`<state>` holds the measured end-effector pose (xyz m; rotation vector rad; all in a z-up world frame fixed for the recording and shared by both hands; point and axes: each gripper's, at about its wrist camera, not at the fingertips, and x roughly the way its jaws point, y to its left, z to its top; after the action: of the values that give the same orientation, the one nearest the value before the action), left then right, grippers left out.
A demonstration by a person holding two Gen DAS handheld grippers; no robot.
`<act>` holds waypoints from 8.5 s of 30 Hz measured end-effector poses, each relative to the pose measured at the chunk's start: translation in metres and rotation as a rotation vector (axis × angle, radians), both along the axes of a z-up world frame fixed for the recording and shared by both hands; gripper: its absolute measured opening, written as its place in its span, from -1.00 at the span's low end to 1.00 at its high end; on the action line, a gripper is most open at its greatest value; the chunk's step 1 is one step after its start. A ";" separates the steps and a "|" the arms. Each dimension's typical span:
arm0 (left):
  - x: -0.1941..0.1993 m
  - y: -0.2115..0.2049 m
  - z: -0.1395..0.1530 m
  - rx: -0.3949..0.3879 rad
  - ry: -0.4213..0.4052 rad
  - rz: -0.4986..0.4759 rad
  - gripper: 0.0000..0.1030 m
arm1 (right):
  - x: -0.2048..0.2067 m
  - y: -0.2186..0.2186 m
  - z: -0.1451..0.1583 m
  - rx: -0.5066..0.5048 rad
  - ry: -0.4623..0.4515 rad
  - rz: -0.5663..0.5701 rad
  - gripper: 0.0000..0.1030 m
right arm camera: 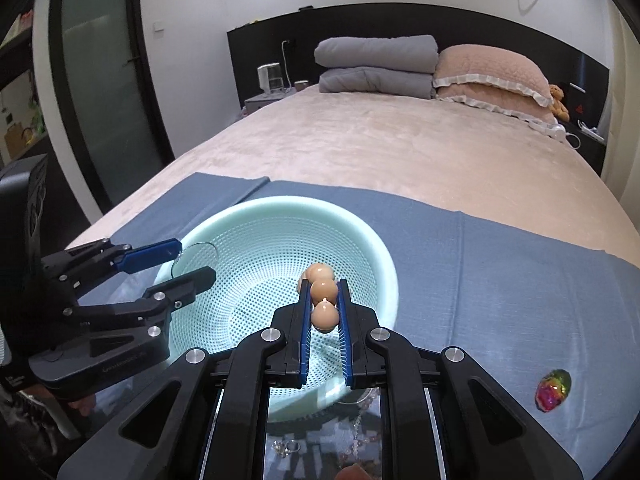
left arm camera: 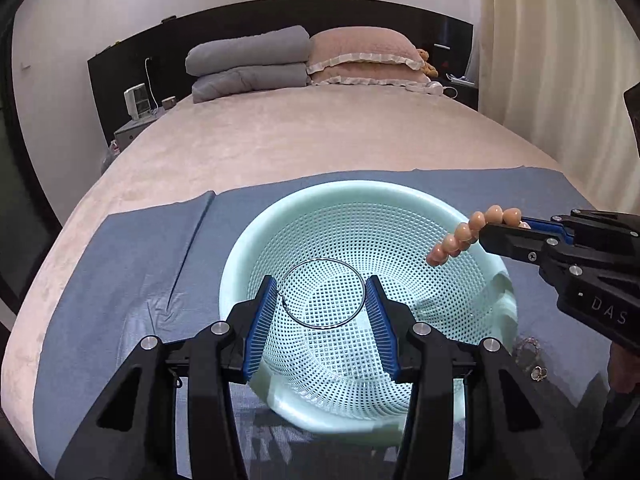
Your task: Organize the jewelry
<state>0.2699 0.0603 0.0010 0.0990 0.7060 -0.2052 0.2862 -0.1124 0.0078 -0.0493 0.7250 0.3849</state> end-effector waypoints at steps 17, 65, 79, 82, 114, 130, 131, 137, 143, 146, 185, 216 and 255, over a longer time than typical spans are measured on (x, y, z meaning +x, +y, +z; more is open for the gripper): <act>-0.028 0.007 0.006 0.076 -0.061 0.045 0.56 | -0.025 -0.023 0.010 -0.011 -0.011 -0.051 -0.14; -0.135 -0.071 -0.083 -0.082 0.093 -0.162 0.33 | -0.102 -0.094 -0.093 -0.060 0.149 -0.088 -0.20; -0.137 -0.086 -0.087 -0.106 0.127 -0.273 -0.71 | -0.102 -0.089 -0.103 -0.082 0.130 -0.058 -0.79; -0.138 -0.089 -0.087 -0.115 0.133 -0.292 -0.88 | -0.104 -0.092 -0.102 -0.066 0.127 -0.062 -0.80; -0.146 -0.077 -0.053 -0.115 0.080 -0.269 -0.93 | -0.106 -0.101 -0.087 0.011 0.117 -0.070 -0.31; -0.141 -0.075 -0.070 -0.099 0.120 -0.255 -0.92 | -0.102 -0.086 -0.099 -0.079 0.141 -0.078 -0.87; -0.141 -0.074 -0.070 -0.098 0.122 -0.254 -0.92 | -0.103 -0.085 -0.099 -0.081 0.139 -0.078 -0.87; -0.143 -0.074 -0.071 -0.096 0.126 -0.265 -0.91 | -0.108 -0.087 -0.095 -0.073 0.127 -0.073 -0.87; -0.146 -0.077 -0.073 -0.069 0.122 -0.270 -0.65 | -0.110 -0.086 -0.093 -0.075 0.124 -0.059 -0.87; -0.144 -0.077 -0.075 -0.067 0.135 -0.271 -0.64 | -0.110 -0.086 -0.092 -0.075 0.124 -0.057 -0.87; -0.144 -0.081 -0.084 -0.026 0.189 -0.289 -0.82 | -0.110 -0.096 -0.087 -0.044 0.112 -0.088 -0.86; -0.090 -0.030 0.016 -0.115 -0.003 -0.242 -0.82 | -0.078 -0.044 0.021 -0.012 -0.069 0.032 -0.86; -0.106 -0.008 -0.007 -0.109 0.030 -0.200 0.04 | -0.115 -0.054 -0.018 -0.081 0.040 -0.035 0.18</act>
<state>0.1643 0.0526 -0.0058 0.0626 0.7132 -0.4371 0.1712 -0.1663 -0.0104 -0.1059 0.7798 0.3234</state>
